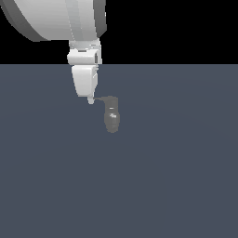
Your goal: Turn on the faucet by rotating a designated handle.
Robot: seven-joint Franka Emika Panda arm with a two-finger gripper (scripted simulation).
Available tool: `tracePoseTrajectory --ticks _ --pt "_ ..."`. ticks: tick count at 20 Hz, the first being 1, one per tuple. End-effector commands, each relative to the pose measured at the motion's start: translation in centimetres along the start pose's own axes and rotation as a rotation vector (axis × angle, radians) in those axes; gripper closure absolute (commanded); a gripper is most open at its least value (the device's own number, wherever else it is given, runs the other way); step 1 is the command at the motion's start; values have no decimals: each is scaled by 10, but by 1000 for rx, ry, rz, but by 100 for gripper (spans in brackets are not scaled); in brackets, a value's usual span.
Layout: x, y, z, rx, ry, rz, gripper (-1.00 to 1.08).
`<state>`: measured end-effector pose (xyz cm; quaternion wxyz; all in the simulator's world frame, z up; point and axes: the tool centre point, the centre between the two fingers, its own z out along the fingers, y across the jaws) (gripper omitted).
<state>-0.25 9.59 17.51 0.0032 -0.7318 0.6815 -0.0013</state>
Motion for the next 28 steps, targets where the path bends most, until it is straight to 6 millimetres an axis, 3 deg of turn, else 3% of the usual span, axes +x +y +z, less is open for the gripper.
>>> tracePoseTrajectory --ticks 1,5,6,19,20,21,28 --pt "11 8 2 -6 2 10 108" --pt "16 17 2 -6 2 10 108" --pt "8 13 0 -1 0 -1 108" --pt "93 30 1 -6 2 9 108" --pt "93 30 1 -6 2 9 108" --pt "61 27 0 -4 -8 -36 108" --pt "88 14 0 -5 -5 -23 108"
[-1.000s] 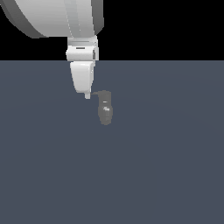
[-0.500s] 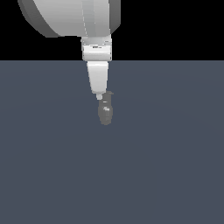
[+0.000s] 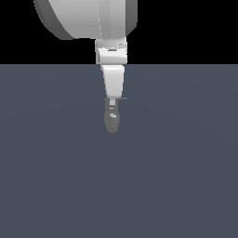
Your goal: Turn on the faucet by rotating a designated handle.
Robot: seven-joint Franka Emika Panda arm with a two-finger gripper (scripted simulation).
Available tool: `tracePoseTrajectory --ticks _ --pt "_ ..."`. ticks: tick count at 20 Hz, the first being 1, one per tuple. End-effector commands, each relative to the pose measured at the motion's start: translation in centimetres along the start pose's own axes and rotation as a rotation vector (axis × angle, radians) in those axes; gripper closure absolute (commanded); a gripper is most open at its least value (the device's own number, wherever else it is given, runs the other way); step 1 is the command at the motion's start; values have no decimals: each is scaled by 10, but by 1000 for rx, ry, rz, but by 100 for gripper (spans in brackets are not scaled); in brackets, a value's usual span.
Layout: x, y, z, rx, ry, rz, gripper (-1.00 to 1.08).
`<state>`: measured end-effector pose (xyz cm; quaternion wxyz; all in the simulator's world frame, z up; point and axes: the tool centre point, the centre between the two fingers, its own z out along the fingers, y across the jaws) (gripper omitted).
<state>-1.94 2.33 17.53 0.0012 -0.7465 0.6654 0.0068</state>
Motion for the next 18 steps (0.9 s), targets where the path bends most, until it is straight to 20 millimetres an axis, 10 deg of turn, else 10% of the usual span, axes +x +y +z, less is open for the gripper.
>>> tracePoseTrajectory --ticks 1,18 --pt "21 -8 1 9 5 22 108" --pt "85 -34 1 8 11 52 108"
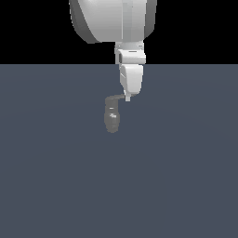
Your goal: Turn on the faucet by rotating a designated handle.
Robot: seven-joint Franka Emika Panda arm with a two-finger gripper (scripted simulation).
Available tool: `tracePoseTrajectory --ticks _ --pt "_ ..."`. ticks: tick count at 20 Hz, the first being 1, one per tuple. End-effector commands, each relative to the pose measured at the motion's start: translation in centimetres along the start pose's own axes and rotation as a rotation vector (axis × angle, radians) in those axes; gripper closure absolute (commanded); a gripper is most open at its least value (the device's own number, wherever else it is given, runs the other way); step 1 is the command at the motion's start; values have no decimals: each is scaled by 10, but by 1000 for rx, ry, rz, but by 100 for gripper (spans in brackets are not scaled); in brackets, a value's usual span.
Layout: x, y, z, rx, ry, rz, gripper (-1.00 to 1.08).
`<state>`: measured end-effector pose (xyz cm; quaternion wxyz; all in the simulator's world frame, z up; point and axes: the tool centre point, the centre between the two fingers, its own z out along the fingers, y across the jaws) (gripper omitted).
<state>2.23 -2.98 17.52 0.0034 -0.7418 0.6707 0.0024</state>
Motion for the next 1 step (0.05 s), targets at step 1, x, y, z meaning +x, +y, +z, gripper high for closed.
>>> tracePoseTrajectory --ticks 1 --pt "28 1 2 -1 8 38 108"
